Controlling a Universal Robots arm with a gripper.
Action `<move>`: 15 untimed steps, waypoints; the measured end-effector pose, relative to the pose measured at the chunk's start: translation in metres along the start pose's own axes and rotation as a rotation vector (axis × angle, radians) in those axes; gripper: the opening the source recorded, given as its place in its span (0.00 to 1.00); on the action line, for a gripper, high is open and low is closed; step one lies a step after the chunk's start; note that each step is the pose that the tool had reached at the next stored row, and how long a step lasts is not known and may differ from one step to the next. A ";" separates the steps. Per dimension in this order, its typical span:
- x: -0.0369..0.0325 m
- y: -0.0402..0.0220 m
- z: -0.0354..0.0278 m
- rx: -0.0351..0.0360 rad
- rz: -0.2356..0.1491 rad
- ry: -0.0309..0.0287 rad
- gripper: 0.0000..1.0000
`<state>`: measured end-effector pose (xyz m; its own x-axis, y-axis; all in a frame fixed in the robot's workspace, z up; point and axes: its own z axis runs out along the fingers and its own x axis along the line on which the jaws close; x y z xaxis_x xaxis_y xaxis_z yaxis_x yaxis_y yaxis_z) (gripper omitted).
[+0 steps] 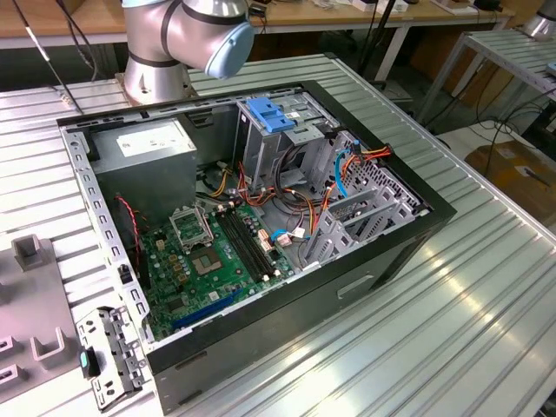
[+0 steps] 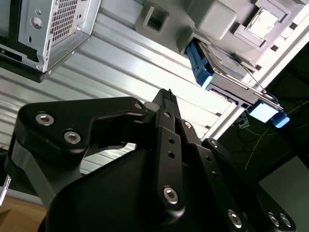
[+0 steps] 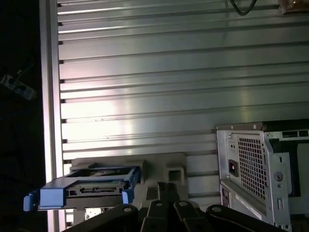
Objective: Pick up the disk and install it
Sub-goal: 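Reach for the disk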
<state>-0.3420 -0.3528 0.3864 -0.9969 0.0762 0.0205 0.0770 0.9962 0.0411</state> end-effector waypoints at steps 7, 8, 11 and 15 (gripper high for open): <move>0.0220 0.0144 0.0021 0.0001 0.000 0.0001 0.11; 0.0259 0.0185 0.0028 0.0000 0.000 0.0001 0.11; 0.0399 0.0185 0.0038 0.0002 0.000 0.0006 0.11; 0.0502 0.0143 0.0043 0.0002 -0.001 0.0015 0.11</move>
<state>-0.3910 -0.3345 0.3837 -0.9969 0.0753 0.0219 0.0761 0.9963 0.0409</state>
